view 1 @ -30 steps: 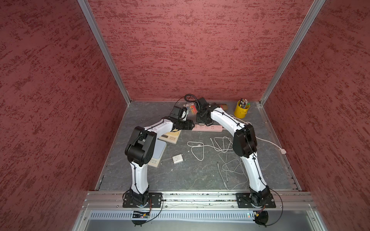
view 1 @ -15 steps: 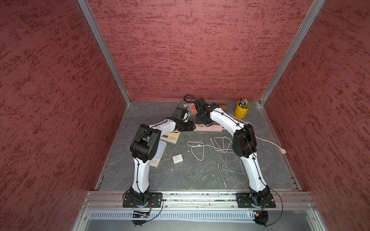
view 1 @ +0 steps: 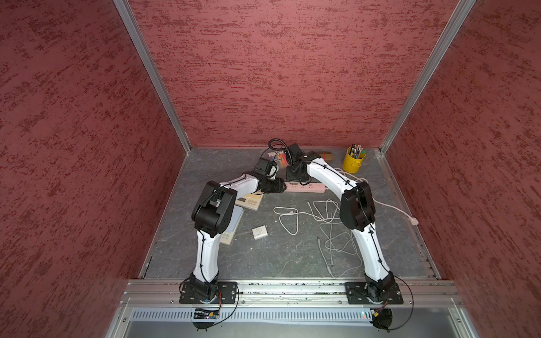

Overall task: Charge the electronic scale
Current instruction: Insert the plug into the socket.

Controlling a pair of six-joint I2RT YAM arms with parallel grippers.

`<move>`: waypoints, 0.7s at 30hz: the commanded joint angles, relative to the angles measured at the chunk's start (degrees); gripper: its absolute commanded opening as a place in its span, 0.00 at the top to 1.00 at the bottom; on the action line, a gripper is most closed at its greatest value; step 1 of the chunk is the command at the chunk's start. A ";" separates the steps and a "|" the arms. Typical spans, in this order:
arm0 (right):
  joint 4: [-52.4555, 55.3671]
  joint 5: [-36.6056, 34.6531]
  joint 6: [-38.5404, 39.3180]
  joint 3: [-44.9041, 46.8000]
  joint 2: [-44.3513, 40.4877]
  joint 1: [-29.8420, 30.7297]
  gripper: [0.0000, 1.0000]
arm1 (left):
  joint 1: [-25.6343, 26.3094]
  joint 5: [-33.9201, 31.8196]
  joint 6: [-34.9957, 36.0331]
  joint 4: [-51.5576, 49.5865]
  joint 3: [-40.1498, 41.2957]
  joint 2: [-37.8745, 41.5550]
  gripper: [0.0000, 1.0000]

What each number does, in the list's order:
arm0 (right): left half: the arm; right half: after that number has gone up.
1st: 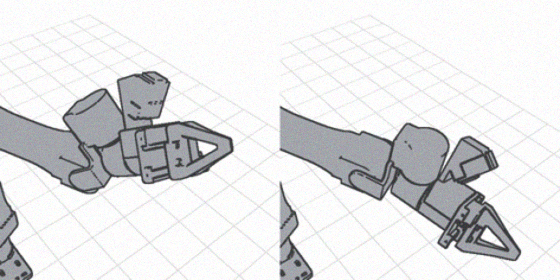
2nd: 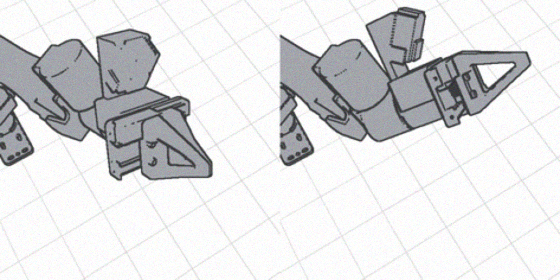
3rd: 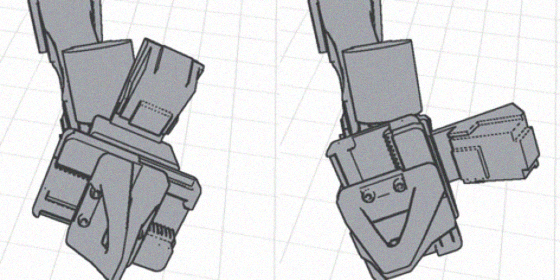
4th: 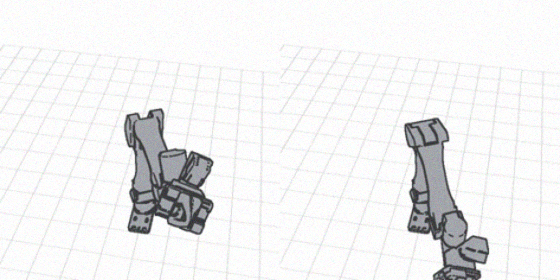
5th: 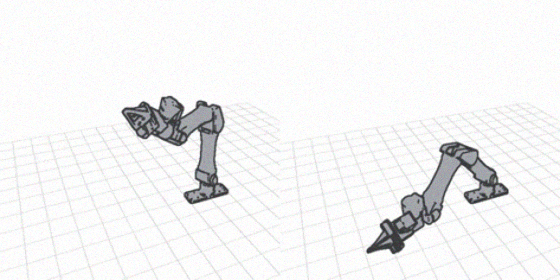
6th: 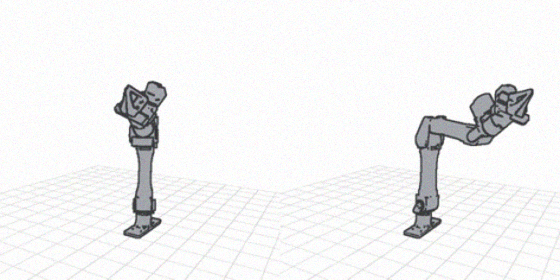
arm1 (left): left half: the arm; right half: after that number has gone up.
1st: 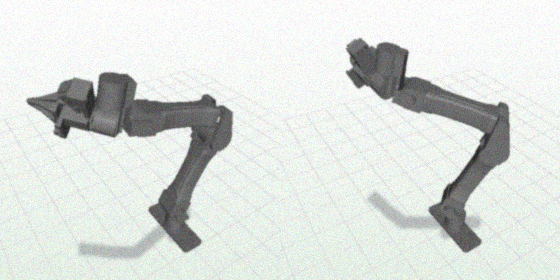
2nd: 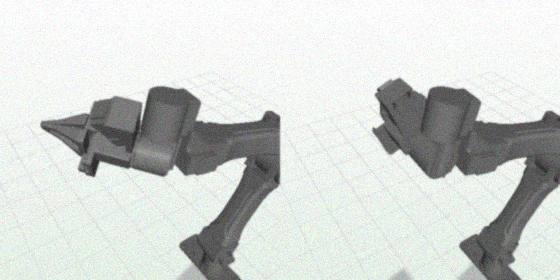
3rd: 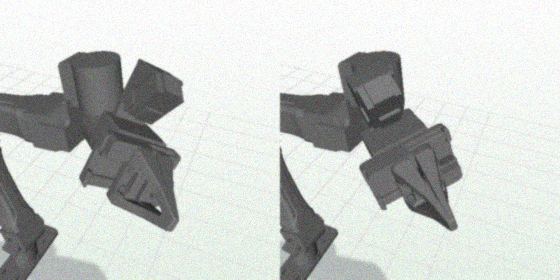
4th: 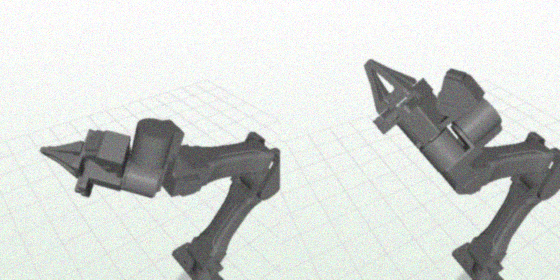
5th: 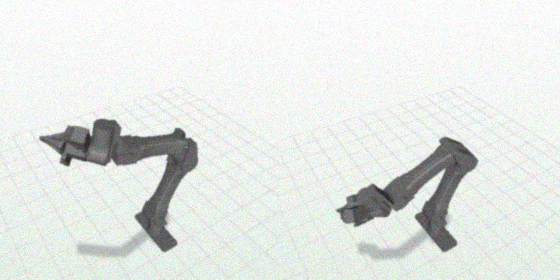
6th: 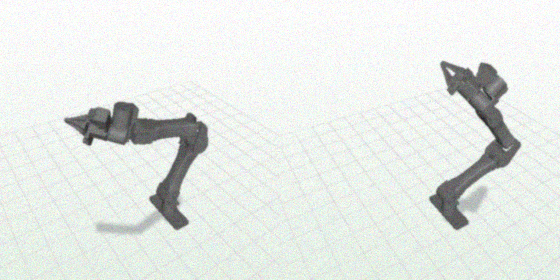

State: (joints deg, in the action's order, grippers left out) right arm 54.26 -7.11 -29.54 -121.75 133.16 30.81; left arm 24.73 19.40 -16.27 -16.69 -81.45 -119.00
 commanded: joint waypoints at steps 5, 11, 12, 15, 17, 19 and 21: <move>4.06 -6.33 -0.15 1.90 0.81 0.31 1.00 | 0.05 0.11 -0.27 -0.60 -1.16 -2.11 0.39; 3.19 -7.32 -0.41 1.96 1.25 0.30 1.00 | 0.05 0.46 -0.25 -0.87 -1.51 -2.50 0.40; 2.82 -6.73 -0.43 1.92 1.40 0.31 1.00 | 0.05 0.47 -0.21 -0.97 -1.52 -2.60 0.40; 1.98 -4.79 -0.35 1.96 1.99 0.48 1.00 | 0.05 0.55 -0.18 -0.99 -1.50 -2.64 0.41; 1.76 -4.02 -0.27 1.95 2.46 0.83 1.00 | 0.05 0.66 -0.23 -1.03 -1.67 -2.81 0.41; 1.79 -3.01 -0.25 1.96 3.07 1.22 1.00 | 0.05 0.73 -0.34 -1.11 -1.71 -2.82 0.41; 2.07 -2.48 -0.25 1.96 3.68 1.74 1.00 | 0.03 0.77 -0.40 -1.15 -1.74 -2.82 0.42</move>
State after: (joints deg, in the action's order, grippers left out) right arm 53.54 -10.28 -29.52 -121.27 134.15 31.92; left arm 24.73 19.46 -16.29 -17.17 -81.78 -120.79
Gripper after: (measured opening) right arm 0.420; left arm 0.585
